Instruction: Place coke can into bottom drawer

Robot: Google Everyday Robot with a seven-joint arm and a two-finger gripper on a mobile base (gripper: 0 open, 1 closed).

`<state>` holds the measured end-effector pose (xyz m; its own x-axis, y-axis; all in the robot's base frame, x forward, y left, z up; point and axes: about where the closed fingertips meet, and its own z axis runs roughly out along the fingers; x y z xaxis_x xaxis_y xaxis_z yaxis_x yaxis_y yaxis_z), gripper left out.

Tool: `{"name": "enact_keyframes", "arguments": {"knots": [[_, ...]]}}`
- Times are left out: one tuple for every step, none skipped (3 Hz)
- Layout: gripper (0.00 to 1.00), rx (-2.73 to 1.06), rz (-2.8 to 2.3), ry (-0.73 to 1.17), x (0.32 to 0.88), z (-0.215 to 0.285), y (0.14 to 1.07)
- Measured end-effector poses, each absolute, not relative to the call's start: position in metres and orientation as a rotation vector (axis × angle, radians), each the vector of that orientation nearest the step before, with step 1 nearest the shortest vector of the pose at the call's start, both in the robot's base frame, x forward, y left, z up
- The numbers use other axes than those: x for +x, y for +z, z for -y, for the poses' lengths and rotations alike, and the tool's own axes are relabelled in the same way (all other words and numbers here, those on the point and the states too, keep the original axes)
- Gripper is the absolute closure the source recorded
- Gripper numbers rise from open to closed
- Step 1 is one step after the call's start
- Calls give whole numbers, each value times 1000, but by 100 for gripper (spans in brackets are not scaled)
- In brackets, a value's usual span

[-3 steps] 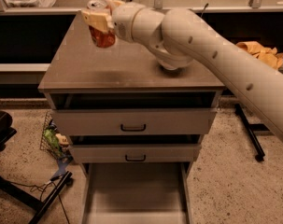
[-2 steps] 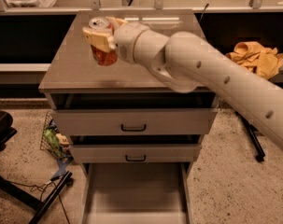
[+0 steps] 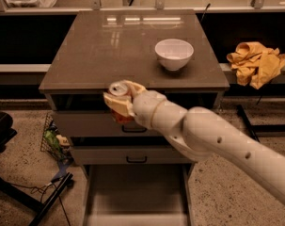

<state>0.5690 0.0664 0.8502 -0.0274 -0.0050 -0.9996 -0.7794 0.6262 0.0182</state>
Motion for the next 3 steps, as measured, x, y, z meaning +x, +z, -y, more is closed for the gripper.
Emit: {"name": "enact_keyframes", "arguments": {"knots": [[100,-666,-1520,732,548,-27,756],[100,-656,-1542,756,543,-15,706],[100,-653,-1547,758,541,-13,700]]}}
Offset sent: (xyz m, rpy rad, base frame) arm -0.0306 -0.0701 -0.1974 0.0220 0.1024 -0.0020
